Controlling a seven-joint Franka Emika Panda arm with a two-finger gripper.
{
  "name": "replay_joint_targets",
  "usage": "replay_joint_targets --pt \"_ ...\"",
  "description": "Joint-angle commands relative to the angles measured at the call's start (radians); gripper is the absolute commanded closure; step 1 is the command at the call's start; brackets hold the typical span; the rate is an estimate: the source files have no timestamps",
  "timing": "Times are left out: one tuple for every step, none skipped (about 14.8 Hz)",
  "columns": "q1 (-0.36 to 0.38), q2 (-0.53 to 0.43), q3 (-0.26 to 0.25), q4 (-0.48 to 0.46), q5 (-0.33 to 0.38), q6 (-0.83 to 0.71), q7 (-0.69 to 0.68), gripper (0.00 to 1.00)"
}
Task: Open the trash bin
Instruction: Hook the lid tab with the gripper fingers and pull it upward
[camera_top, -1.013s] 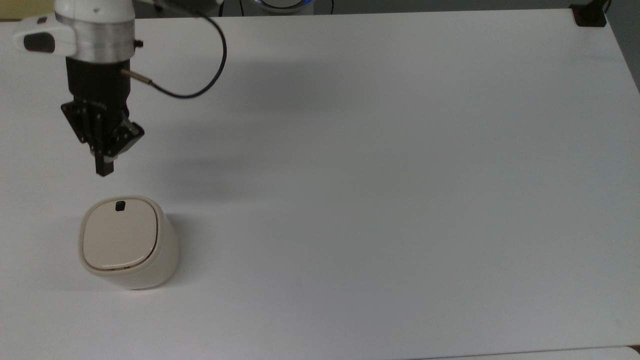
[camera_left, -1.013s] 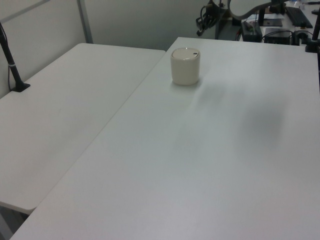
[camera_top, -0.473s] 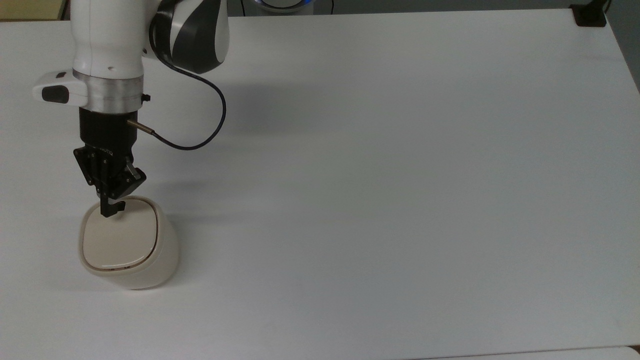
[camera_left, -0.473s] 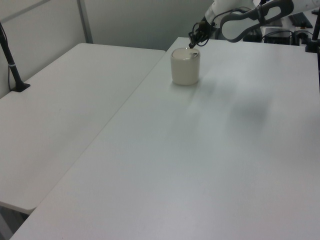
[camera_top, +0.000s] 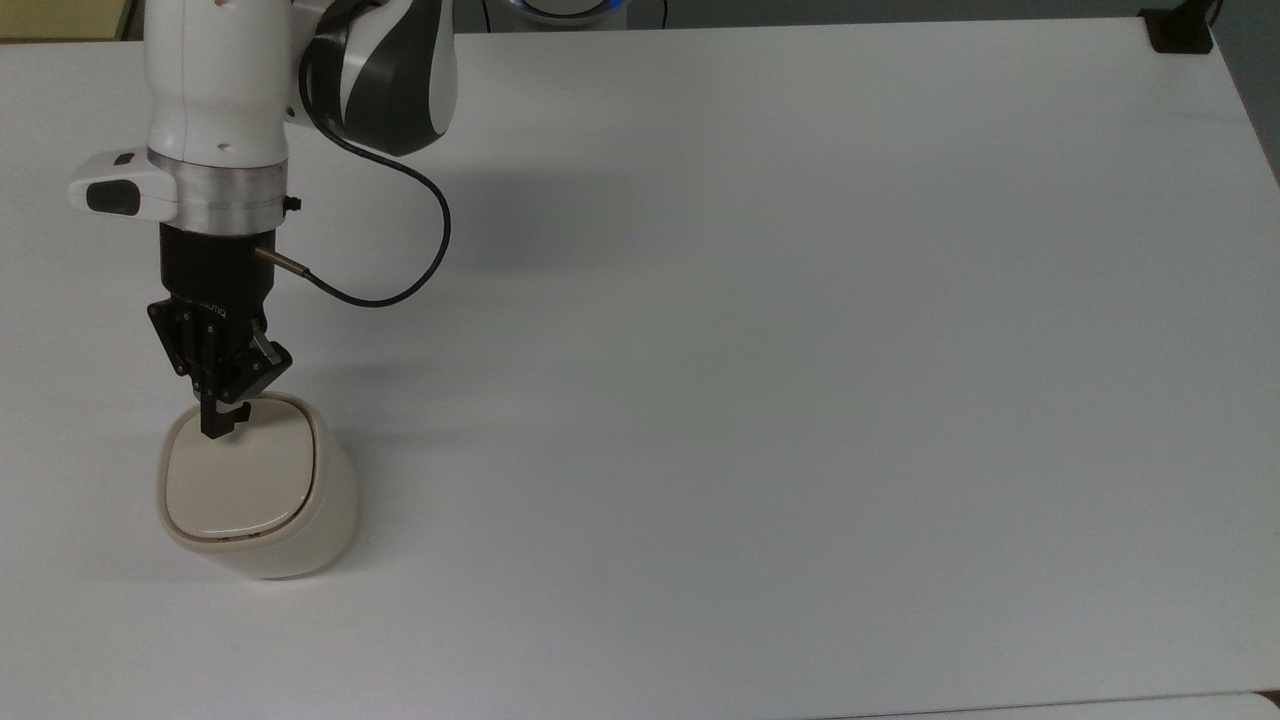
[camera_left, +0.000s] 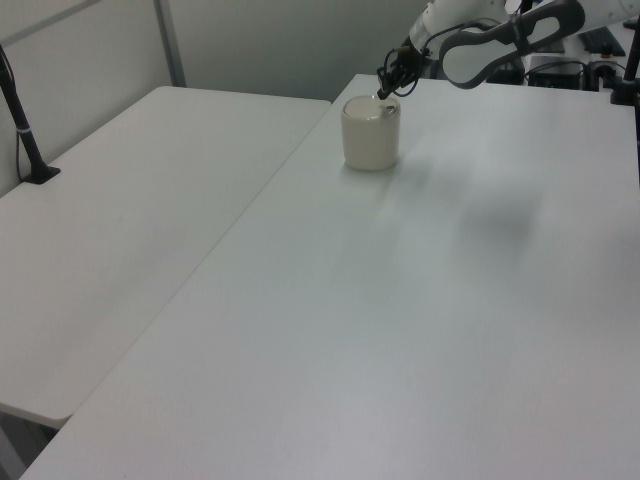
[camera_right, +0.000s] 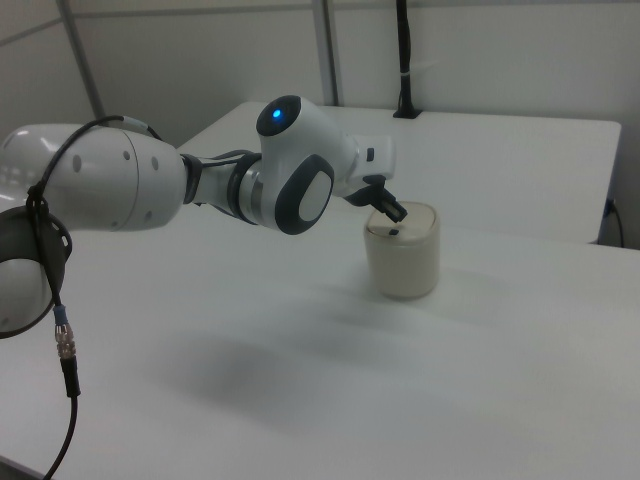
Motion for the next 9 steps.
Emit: replay_joint_targets --pt "0.005 -0.042 -0.014 -0.052 -0.025 0.001 0.003 1.00" --pt "0.005 -0.048 -0.014 -0.066 -0.025 0.001 -0.002 1.00" --pt "0.005 -0.057 -0.014 -0.081 -0.025 0.001 -0.011 1.00" --pt "0.005 -0.062 -0.014 -0.094 -0.027 0.001 -0.019 1.00" --pt "0.005 -0.068 -0.014 -0.105 -0.027 0.001 -0.022 1.00" --pt "0.007 -0.070 -0.014 -0.114 -0.028 0.001 -0.024 1.00" --pt "0.007 -0.070 -0.014 -0.118 -0.028 -0.001 -0.025 1.00" --pt "0.008 -0.067 -0.014 -0.121 -0.031 -0.001 -0.027 1.00" --pt "0.008 -0.065 -0.014 -0.131 -0.042 -0.001 -0.027 1.00"
